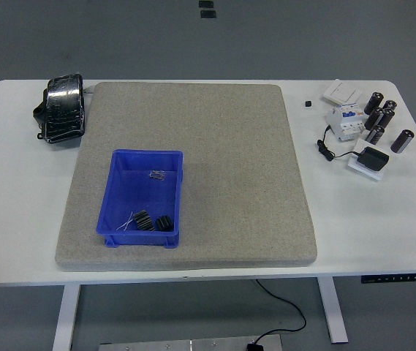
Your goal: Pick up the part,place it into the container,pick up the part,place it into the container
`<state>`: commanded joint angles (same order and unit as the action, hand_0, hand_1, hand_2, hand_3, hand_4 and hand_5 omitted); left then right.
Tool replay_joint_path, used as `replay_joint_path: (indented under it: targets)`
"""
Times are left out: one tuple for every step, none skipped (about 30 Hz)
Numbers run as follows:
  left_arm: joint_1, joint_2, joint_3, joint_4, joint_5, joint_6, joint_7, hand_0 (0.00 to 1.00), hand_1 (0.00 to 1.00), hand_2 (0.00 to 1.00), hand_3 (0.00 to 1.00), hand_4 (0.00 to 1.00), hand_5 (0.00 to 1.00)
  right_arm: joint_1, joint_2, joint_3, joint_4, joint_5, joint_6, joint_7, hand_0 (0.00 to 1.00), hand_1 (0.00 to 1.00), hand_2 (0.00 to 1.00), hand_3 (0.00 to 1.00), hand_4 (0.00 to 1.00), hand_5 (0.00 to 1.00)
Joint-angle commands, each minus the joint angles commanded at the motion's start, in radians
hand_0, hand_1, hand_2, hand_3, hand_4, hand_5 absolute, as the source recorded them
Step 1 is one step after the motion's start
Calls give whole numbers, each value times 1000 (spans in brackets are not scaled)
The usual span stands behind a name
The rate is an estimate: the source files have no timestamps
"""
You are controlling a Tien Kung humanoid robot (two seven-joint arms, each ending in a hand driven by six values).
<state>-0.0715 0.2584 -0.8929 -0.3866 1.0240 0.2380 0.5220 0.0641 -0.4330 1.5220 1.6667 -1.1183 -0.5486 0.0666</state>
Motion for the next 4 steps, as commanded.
replay_joint_path:
  targets:
    - [0,0,0,0,0,0,0,660,640,583,547,657,629,0,0,1,0,-1,0,0,429,570,639,674,639,315]
    - [0,0,-1,0,1,0,0,660,640,583,547,657,629,0,0,2,0,-2,0,0,429,570,639,674,639,315]
    - [0,0,-2,0,1,0,0,660,640,583,547,657,629,0,0,3,0,-2,0,0,429,570,639,674,639,315]
    - [0,1,-2,0,1,0,0,660,640,583,547,657,629,0,0,4,0,-3,0,-1,429,570,639,674,639,315]
